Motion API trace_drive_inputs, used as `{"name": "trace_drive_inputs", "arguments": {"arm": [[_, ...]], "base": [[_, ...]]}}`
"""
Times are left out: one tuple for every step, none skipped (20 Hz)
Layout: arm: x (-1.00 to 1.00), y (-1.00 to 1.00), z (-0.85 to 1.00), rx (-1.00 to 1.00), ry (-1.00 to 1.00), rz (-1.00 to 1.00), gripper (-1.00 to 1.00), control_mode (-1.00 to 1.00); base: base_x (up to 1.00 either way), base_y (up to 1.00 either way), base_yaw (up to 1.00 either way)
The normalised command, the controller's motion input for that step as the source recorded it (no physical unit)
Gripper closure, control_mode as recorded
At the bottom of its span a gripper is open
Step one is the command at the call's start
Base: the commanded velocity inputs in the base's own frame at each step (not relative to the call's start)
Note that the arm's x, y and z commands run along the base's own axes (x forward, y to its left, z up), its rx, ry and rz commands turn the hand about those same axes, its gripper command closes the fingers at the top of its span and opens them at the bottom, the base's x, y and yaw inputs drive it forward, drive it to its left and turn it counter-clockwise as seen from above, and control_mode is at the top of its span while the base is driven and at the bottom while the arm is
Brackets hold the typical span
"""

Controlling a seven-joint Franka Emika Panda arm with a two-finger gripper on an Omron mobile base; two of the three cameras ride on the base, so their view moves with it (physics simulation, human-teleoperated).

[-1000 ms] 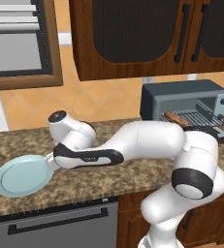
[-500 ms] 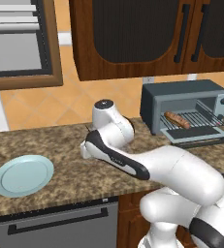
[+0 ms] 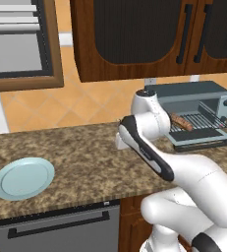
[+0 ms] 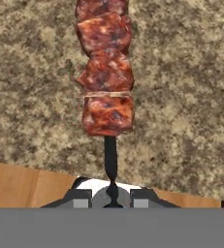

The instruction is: Pick up the kebab skewer and baguette bread, and place them inside the toaster oven. Close the toaster oven door and start by setting the timer.

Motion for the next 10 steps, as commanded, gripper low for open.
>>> {"name": "trace_drive_inputs", "arguments": {"arm": [[0.0, -1.0, 0.31, 0.0, 0.1, -0.06, 1.0, -1.0], [0.0, -1.0, 0.26, 0.0, 0.07, -0.05, 1.0, -1.0], [0.0, -1.0, 0.19, 0.0, 0.03, -0.04, 1.0, -1.0], [0.0, -1.0, 0.12, 0.0, 0.03, -0.02, 1.0, -1.0], [0.0, -1.0, 0.08, 0.0, 0.02, -0.01, 1.0, -1.0], [0.0, -1.0, 0.06, 0.0, 0.01, 0.0, 1.0, -1.0], [0.0, -1.0, 0.02, 0.0, 0.01, 0.0, 1.0, -1.0], [0.0, -1.0, 0.0, 0.0, 0.0, 0.0, 1.0, -1.0], [0.0, -1.0, 0.0, 0.0, 0.0, 0.0, 1.0, -1.0], [0.0, -1.0, 0.0, 0.0, 0.0, 0.0, 1.0, -1.0]], "base": [[0.0, 0.0, 0.0], [0.0, 0.0, 0.0], [0.0, 0.0, 0.0], [0.0, 0.0, 0.0], [0.0, 0.0, 0.0], [0.0, 0.0, 0.0], [0.0, 0.0, 0.0], [0.0, 0.0, 0.0], [0.0, 0.0, 0.0], [0.0, 0.0, 0.0]]}}
